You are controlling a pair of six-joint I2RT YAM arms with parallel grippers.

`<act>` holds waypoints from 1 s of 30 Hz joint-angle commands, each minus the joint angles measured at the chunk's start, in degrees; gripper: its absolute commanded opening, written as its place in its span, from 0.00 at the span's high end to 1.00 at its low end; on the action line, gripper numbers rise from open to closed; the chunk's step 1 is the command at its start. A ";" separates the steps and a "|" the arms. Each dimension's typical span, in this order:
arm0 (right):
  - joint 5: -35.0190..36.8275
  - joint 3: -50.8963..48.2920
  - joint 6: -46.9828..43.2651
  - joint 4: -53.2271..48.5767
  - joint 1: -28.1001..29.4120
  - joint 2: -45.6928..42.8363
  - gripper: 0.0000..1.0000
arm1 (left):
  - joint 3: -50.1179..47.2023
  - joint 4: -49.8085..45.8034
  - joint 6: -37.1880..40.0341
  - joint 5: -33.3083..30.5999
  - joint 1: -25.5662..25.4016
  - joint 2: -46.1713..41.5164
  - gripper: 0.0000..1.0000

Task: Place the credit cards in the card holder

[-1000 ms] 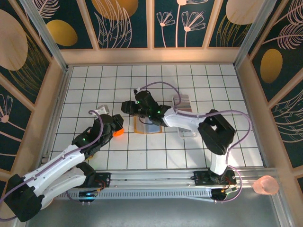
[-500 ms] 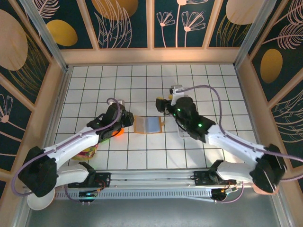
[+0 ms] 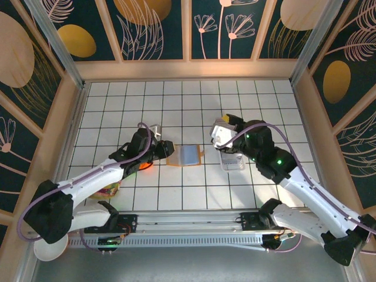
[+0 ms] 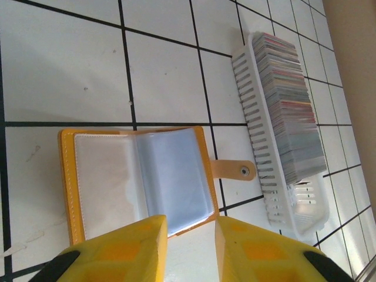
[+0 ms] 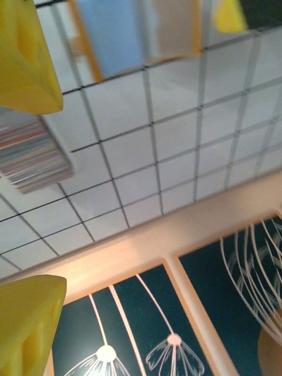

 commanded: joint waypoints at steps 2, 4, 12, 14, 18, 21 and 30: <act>1.65 -0.62 -15.04 -16.27 -3.65 2.32 0.27 | -2.01 2.44 1.47 0.72 0.27 -2.05 0.71; 0.96 -1.91 -14.49 -17.12 -6.45 4.05 0.27 | -2.81 2.51 1.41 0.62 0.25 -2.57 0.70; 2.43 -8.40 -19.49 -7.43 -8.17 11.46 0.06 | -5.41 1.49 1.38 -0.31 0.28 -6.78 0.69; 1.54 -8.72 -20.60 -6.19 -8.15 12.97 0.05 | -6.13 0.43 2.03 -0.81 0.23 -8.35 0.68; 1.65 -10.50 -23.02 -2.32 -8.13 15.56 0.02 | -8.39 -0.38 2.43 -2.39 0.26 -11.81 0.67; 1.96 -11.52 -23.67 0.40 -8.13 17.58 0.01 | -9.57 -0.59 2.17 -3.08 0.27 -13.73 0.67; 1.19 -12.36 -25.16 3.80 -10.97 20.64 0.01 | -10.64 -0.82 1.22 -3.24 0.27 -14.79 0.65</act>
